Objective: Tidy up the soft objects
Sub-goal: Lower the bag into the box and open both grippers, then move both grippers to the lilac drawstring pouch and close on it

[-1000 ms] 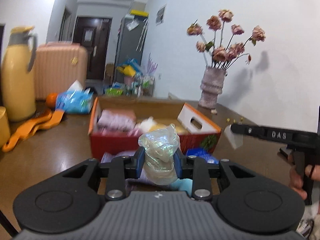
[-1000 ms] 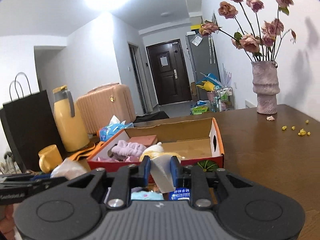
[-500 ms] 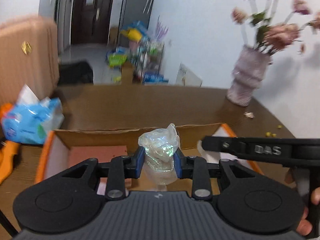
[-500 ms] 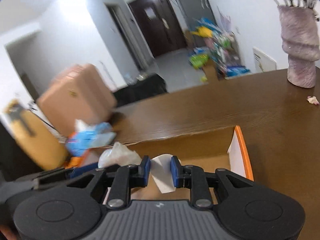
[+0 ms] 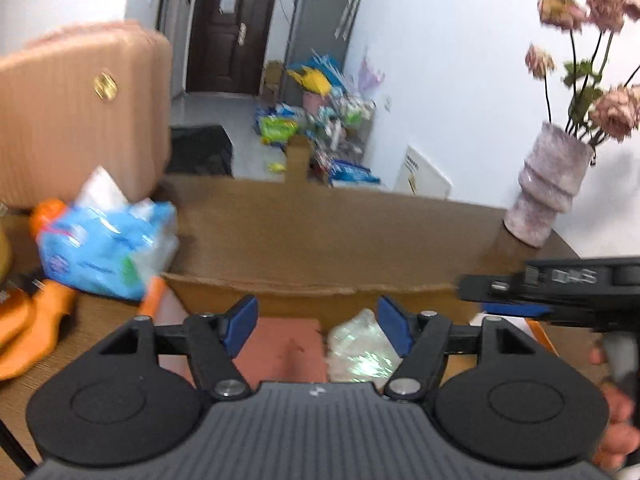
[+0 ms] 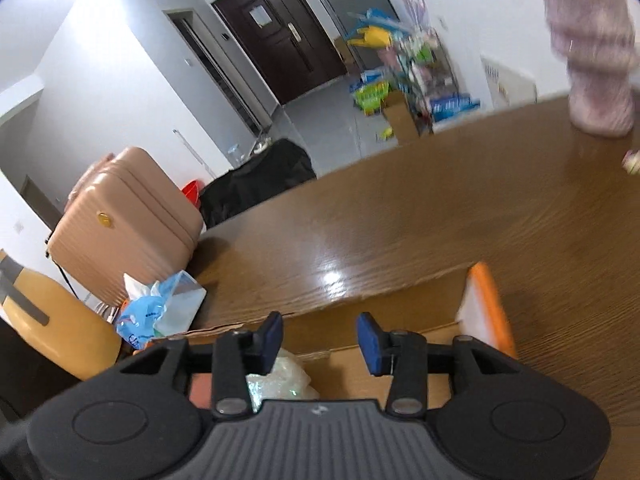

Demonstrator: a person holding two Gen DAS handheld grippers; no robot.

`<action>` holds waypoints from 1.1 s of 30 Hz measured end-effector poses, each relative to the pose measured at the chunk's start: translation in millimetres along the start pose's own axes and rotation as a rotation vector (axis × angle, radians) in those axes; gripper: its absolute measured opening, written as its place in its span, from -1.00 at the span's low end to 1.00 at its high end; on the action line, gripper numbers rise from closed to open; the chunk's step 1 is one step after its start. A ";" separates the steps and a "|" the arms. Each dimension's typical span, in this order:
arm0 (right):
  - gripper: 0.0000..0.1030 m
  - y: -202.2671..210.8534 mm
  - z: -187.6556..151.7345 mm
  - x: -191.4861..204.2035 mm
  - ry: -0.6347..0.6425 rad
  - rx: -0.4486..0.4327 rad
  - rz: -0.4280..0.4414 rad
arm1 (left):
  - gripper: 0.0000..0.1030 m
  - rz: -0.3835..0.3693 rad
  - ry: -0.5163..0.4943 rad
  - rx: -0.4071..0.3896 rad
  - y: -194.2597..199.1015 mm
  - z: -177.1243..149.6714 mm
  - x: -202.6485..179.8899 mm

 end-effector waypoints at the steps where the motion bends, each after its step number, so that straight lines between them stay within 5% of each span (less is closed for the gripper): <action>1: -0.05 13.4 1.0 3.1 0.030 -0.004 -0.014 | 0.45 0.009 -0.005 -0.018 10.0 3.9 4.8; 3: 0.25 34.5 1.8 8.3 0.075 -0.012 -0.030 | 0.50 0.031 -0.011 -0.048 32.9 9.6 15.2; 7: 0.32 91.4 -5.8 23.7 0.187 -0.074 -0.076 | 0.63 0.088 -0.064 -0.118 84.6 8.6 30.7; 11: 0.63 147.4 -26.0 41.9 0.321 -0.164 -0.111 | 0.76 0.144 -0.125 -0.220 142.8 -6.0 36.3; 16: 0.69 206.5 -59.4 60.5 0.434 -0.278 -0.122 | 0.88 0.141 -0.162 -0.294 204.5 -40.8 32.3; 21: 1.00 258.6 -117.5 73.6 0.527 -0.432 -0.090 | 1.00 0.137 -0.186 -0.386 255.3 -99.0 24.2; 29: 1.00 289.2 -235.3 55.5 0.486 -0.398 -0.056 | 1.00 0.119 -0.183 -0.328 294.2 -210.4 34.0; 33: 1.00 296.7 -279.2 47.9 0.450 -0.377 -0.030 | 1.00 0.129 -0.181 -0.266 298.1 -237.5 45.1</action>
Point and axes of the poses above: each gripper's, at about its wrist camera, not at the fingertips, and y roughly against the way its jaws point, x to its left, z to its top, the point moved 10 cm from there along -y, roughly the way its jaws point, and after that the axes turned 8 degrees about z, right-handed, at the moved point
